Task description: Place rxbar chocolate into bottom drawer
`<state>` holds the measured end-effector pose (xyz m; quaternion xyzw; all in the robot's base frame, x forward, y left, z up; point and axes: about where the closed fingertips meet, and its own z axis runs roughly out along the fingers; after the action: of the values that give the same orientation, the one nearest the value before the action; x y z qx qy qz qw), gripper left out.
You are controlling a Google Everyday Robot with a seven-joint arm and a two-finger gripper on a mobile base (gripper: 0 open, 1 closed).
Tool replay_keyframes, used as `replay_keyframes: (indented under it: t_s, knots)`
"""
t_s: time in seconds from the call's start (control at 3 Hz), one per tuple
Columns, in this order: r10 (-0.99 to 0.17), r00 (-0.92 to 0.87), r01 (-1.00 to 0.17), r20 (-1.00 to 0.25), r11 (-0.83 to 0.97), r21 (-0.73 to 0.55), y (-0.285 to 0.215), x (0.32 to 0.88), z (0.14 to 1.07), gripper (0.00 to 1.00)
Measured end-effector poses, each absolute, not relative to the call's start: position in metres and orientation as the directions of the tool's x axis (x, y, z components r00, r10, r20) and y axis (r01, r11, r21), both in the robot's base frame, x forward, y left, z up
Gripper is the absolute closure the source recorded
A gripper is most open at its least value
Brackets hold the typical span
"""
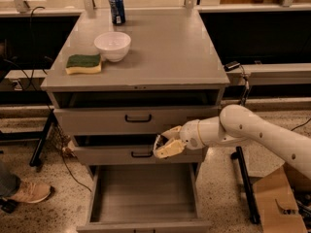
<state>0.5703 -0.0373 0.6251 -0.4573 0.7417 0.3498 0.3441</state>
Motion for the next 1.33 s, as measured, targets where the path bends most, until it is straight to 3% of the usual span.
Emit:
replay_keyframes:
  t_s: [0.67,1.33]
  knots:
    - [-0.399,-0.374,-0.899,-0.837,0.378,0.222,-0.043,0.548,0.589,1.0]
    - [-0.374,-0.4,-0.879,-0.837,0.415,0.234,-0.002,0.532,0.515,1.0]
